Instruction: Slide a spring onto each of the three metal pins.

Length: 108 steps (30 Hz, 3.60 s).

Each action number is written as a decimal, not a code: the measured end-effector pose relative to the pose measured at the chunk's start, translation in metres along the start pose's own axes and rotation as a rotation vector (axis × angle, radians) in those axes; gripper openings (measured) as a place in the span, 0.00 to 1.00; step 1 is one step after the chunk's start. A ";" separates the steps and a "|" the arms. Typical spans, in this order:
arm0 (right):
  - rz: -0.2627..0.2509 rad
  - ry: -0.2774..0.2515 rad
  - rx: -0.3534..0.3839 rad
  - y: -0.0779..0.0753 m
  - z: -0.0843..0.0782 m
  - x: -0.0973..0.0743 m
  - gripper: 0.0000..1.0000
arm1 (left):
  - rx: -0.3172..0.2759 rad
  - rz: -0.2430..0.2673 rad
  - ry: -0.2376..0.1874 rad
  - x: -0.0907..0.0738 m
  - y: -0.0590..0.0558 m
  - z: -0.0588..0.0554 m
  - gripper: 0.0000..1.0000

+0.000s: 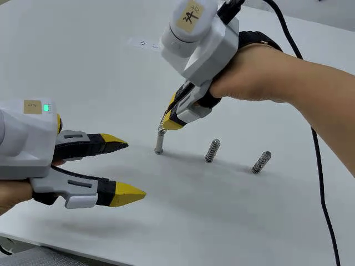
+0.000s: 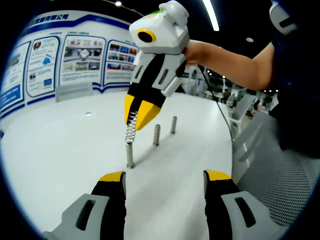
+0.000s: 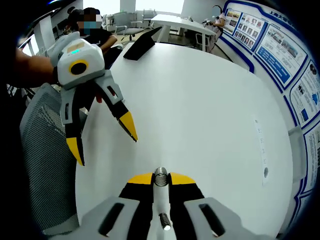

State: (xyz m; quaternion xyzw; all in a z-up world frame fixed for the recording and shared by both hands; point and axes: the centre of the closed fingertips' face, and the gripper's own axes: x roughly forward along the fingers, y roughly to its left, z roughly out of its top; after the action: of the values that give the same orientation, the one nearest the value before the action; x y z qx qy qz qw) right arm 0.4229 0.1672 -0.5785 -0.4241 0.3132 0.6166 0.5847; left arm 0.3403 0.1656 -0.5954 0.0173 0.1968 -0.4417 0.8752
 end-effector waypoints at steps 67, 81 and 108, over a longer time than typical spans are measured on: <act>0.037 0.055 0.074 0.007 -0.027 0.046 0.19 | -0.037 0.006 0.012 -0.001 0.009 -0.007 0.64; -0.015 -0.018 0.100 0.005 -0.029 0.024 0.25 | -0.029 0.008 0.007 0.000 0.009 -0.002 0.65; -0.113 -0.220 0.220 0.002 -0.054 -0.031 0.32 | -0.016 0.022 0.018 0.004 0.015 0.010 0.69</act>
State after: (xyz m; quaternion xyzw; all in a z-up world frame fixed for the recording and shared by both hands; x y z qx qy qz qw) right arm 0.4285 0.1054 -0.5747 -0.3043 0.2884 0.5875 0.6921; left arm 0.3573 0.1691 -0.5902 0.0165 0.2080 -0.4302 0.8783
